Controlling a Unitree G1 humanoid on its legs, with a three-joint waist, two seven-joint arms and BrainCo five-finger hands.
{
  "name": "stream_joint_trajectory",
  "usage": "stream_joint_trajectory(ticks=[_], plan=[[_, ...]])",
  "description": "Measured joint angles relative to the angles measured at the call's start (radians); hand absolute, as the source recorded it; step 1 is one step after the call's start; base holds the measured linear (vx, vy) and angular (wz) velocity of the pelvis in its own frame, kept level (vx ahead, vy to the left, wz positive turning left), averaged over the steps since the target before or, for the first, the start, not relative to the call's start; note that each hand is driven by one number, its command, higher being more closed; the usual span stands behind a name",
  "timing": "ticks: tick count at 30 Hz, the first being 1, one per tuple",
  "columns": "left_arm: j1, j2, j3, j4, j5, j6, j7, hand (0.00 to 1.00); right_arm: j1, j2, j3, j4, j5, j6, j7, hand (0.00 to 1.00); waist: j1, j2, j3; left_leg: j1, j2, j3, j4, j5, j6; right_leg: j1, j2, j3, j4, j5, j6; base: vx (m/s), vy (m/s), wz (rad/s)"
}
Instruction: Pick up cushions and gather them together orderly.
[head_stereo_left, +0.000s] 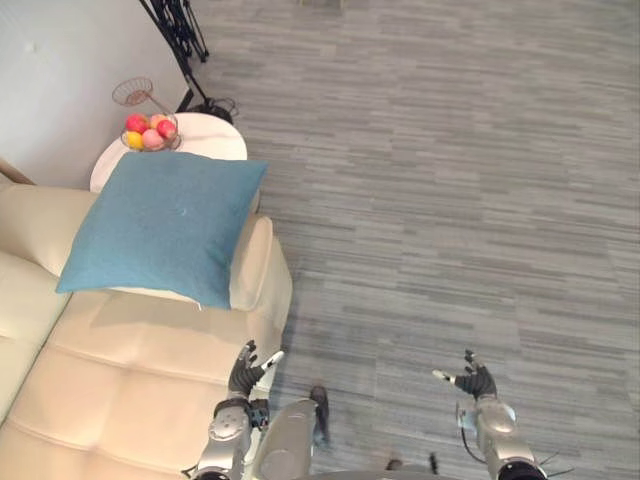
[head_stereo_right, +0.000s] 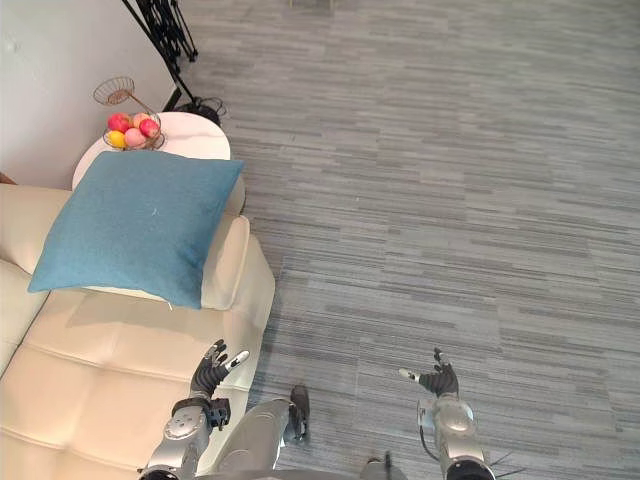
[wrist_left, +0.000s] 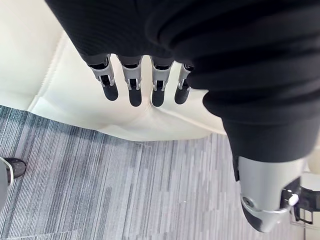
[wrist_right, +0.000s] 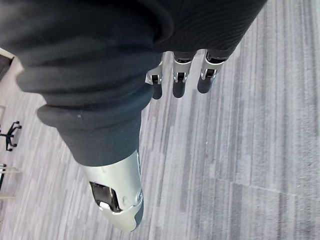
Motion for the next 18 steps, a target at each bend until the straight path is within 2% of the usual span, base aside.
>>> stream_joint_trajectory(ticks=[1, 2, 3, 4, 5, 6, 7, 8, 9, 10, 11, 12, 13, 14, 15, 17, 18], plan=[[0.004, 0.001, -0.002, 0.000, -0.001, 0.000, 0.000, 0.00, 0.000, 0.002, 0.000, 0.001, -0.001, 0.000, 0.001, 0.00, 0.002, -0.006, -0.004, 0.022, -0.007, 0.008, -0.007, -0.020, 0.003, -0.033, -0.013, 0.017, 0.101, -0.006, 0.029, 0.49, 0.202, -0.02], [0.018, 0.005, -0.003, -0.001, -0.003, 0.000, 0.000, 0.00, 0.000, 0.012, 0.000, 0.003, -0.005, 0.000, 0.002, 0.00, 0.001, -0.021, -0.009, 0.079, -0.033, 0.006, -0.030, -0.044, 0.008, -0.115, -0.042, 0.052, 0.324, 0.029, 0.147, 0.51, 0.166, 0.13], [0.030, 0.020, -0.012, 0.000, -0.008, 0.002, -0.001, 0.00, 0.004, 0.024, 0.001, 0.004, -0.010, 0.000, 0.003, 0.00, -0.005, -0.034, -0.013, 0.143, -0.057, -0.008, -0.053, -0.065, 0.019, -0.193, -0.060, 0.069, 0.549, 0.050, 0.147, 0.62, 0.146, 0.28], [0.033, 0.024, -0.013, 0.000, -0.008, 0.002, 0.000, 0.00, 0.010, 0.026, 0.001, 0.009, -0.011, 0.000, 0.003, 0.00, -0.007, -0.035, -0.014, 0.175, -0.067, -0.021, -0.060, -0.075, 0.024, -0.225, -0.068, 0.056, 0.645, 0.043, 0.137, 0.64, 0.083, 0.60], [0.038, 0.029, -0.013, -0.003, -0.010, 0.002, 0.002, 0.00, 0.025, 0.026, 0.001, 0.022, -0.013, 0.002, 0.002, 0.00, -0.008, -0.035, -0.014, 0.244, -0.079, -0.050, -0.085, -0.084, 0.031, -0.273, -0.084, 0.010, 0.754, 0.007, 0.072, 0.66, 0.020, 0.73], [0.040, 0.033, -0.010, -0.014, -0.011, 0.002, 0.004, 0.00, 0.030, 0.026, 0.002, 0.030, -0.018, 0.003, 0.002, 0.00, -0.008, -0.031, -0.015, 0.310, -0.087, -0.104, -0.121, -0.084, 0.031, -0.315, -0.086, -0.047, 0.763, -0.031, 0.008, 0.55, -0.015, 0.75], [0.038, 0.035, -0.009, -0.022, -0.014, 0.001, 0.005, 0.00, 0.031, 0.025, 0.002, 0.030, -0.021, 0.003, 0.002, 0.00, -0.008, -0.025, -0.016, 0.334, -0.085, -0.132, -0.138, -0.084, 0.031, -0.338, -0.070, -0.076, 0.739, -0.049, -0.018, 0.55, -0.078, 0.84], [0.026, 0.032, -0.006, -0.021, -0.018, 0.000, 0.005, 0.00, 0.034, 0.019, 0.002, 0.029, -0.030, 0.002, 0.003, 0.00, -0.011, -0.008, -0.015, 0.377, -0.067, -0.192, -0.161, -0.084, 0.031, -0.384, -0.023, -0.101, 0.622, -0.085, -0.068, 0.42, -0.096, 0.73], [0.022, 0.030, -0.002, -0.021, -0.018, 0.000, 0.006, 0.00, 0.037, 0.016, 0.002, 0.026, -0.033, 0.001, 0.003, 0.00, -0.011, -0.005, -0.016, 0.385, -0.061, -0.213, -0.159, -0.084, 0.031, -0.404, -0.003, -0.096, 0.569, -0.090, -0.077, 0.53, -0.144, 1.06], [0.011, 0.025, 0.010, -0.021, -0.018, -0.001, 0.010, 0.00, 0.048, 0.012, 0.001, 0.022, -0.035, 0.001, 0.003, 0.00, -0.011, 0.001, -0.015, 0.403, -0.049, -0.262, -0.152, -0.085, 0.029, -0.446, 0.045, -0.052, 0.438, -0.088, -0.076, 0.53, -0.178, 1.34], [-0.001, 0.014, 0.011, -0.021, -0.018, -0.002, 0.021, 0.00, 0.066, 0.008, 0.001, 0.012, -0.035, 0.000, 0.003, 0.00, -0.014, 0.001, -0.017, 0.415, -0.038, -0.330, -0.137, -0.097, -0.006, -0.482, 0.100, 0.059, 0.262, -0.031, -0.065, 0.52, -0.201, 1.49], [0.002, 0.015, 0.013, -0.020, -0.018, -0.003, 0.024, 0.00, 0.073, 0.008, 0.000, 0.011, -0.035, 0.000, 0.002, 0.00, -0.020, -0.005, -0.020, 0.416, -0.039, -0.353, -0.127, -0.108, -0.035, -0.477, 0.115, 0.110, 0.173, 0.020, -0.062, 0.51, -0.264, 1.84], [0.000, 0.021, 0.018, -0.017, -0.018, -0.002, 0.027, 0.00, 0.098, 0.006, -0.001, 0.008, -0.035, 0.001, 0.001, 0.00, -0.032, -0.022, -0.024, 0.416, -0.052, -0.418, -0.094, -0.148, -0.101, -0.452, 0.093, 0.181, 0.008, 0.267, -0.044, 0.41, -0.246, 1.50], [-0.007, -0.011, 0.024, 0.000, -0.018, -0.001, 0.028, 0.00, 0.095, -0.003, -0.006, 0.019, -0.034, 0.008, 0.001, 0.00, -0.018, 0.021, -0.026, 0.403, -0.018, -0.472, -0.059, -0.156, -0.120, -0.435, 0.110, 0.127, 0.032, 0.245, -0.070, 0.52, -0.308, 1.53], [-0.009, -0.021, 0.031, -0.001, -0.018, -0.004, 0.027, 0.00, 0.090, -0.003, -0.011, 0.016, -0.030, 0.010, -0.002, 0.00, -0.005, 0.014, -0.025, 0.373, -0.013, -0.497, -0.043, -0.151, -0.140, -0.433, 0.093, 0.104, 0.046, 0.220, -0.098, 0.45, -0.325, 1.30], [-0.008, -0.045, 0.039, 0.000, -0.019, -0.004, 0.029, 0.00, 0.082, -0.008, -0.011, -0.005, -0.024, 0.010, -0.003, 0.00, -0.008, 0.009, -0.022, 0.305, -0.007, -0.506, -0.051, -0.125, -0.185, -0.371, 0.029, -0.020, 0.044, 0.191, -0.121, 0.41, -0.354, 1.92], [-0.008, -0.054, 0.035, -0.001, -0.029, -0.006, 0.028, 0.00, 0.087, -0.010, -0.011, -0.004, -0.007, 0.009, -0.004, 0.00, -0.007, 0.000, -0.016, 0.256, 0.020, -0.418, -0.049, -0.109, -0.205, -0.289, -0.004, -0.113, 0.006, 0.187, -0.120, 0.26, -0.227, 2.04]])
